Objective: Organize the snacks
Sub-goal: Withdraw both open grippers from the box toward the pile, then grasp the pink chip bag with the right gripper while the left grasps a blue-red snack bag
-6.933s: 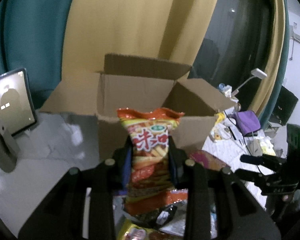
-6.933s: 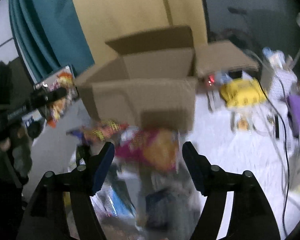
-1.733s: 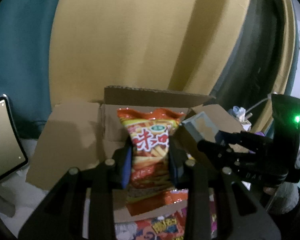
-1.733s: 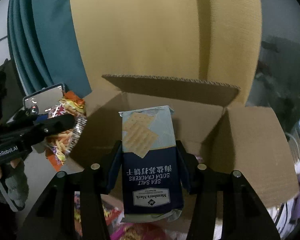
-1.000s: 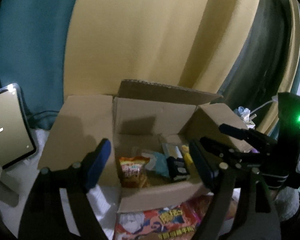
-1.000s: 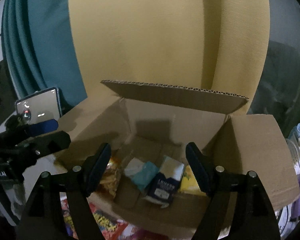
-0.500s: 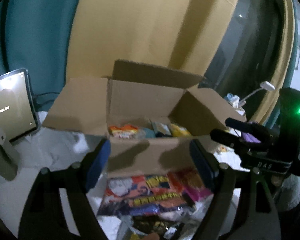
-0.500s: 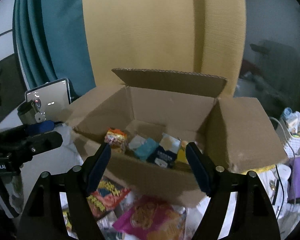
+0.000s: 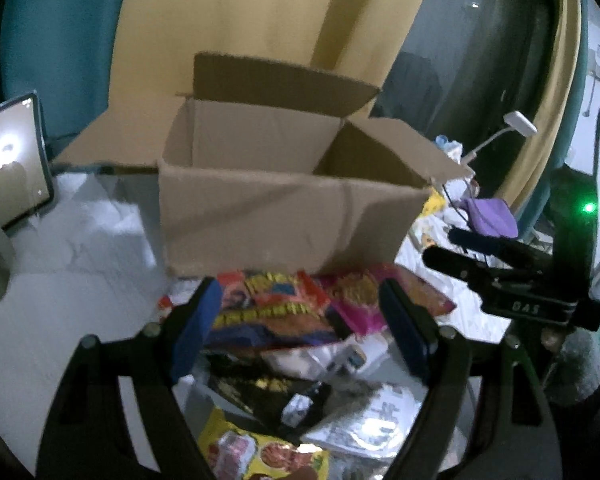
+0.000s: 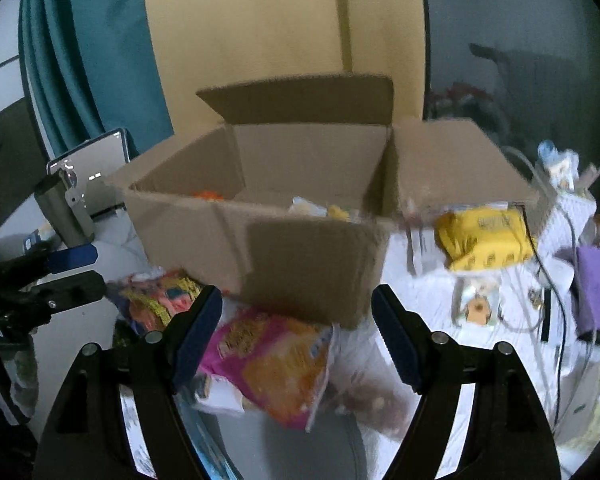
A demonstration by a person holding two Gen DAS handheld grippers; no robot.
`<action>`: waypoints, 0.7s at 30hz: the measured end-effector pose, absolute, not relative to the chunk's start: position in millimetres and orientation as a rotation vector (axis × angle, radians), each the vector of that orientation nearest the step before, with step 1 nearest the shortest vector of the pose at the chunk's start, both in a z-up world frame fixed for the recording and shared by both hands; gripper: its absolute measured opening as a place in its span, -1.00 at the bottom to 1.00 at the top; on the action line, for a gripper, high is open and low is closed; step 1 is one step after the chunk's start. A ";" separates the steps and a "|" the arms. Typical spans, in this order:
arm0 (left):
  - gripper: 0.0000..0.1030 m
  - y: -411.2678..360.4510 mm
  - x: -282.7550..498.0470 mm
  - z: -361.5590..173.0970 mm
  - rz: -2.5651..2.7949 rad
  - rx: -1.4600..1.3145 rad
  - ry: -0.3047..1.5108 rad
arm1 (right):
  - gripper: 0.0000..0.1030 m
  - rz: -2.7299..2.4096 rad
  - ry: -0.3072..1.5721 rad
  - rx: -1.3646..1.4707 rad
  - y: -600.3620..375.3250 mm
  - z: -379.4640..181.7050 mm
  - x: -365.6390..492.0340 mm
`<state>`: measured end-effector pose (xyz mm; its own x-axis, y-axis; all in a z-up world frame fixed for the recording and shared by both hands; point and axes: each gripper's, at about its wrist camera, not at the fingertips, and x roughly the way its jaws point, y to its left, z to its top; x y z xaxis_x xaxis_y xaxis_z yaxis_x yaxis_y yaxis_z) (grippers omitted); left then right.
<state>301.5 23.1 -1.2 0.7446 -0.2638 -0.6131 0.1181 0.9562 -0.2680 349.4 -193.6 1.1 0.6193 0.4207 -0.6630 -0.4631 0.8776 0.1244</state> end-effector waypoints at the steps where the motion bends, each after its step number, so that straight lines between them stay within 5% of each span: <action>1: 0.59 23.2 301.4 -4.1 -0.208 -0.219 0.708 | 0.55 0.511 0.760 -0.053 -195.2 -4.7 348.8; 17: 0.60 41.8 304.6 -34.6 -0.120 -0.203 0.757 | 0.66 0.564 0.902 0.035 -184.3 -62.9 355.8; 21: 0.84 55.4 313.8 -43.3 -0.096 -0.251 0.777 | 0.65 0.564 0.917 0.040 -182.1 -68.4 356.6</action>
<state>313.8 55.4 -43.3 0.7102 -0.1777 -0.6812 -0.0066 0.9659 -0.2589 356.6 -182.1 -68.4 0.4742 0.4778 -0.7395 -0.4444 0.8550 0.2674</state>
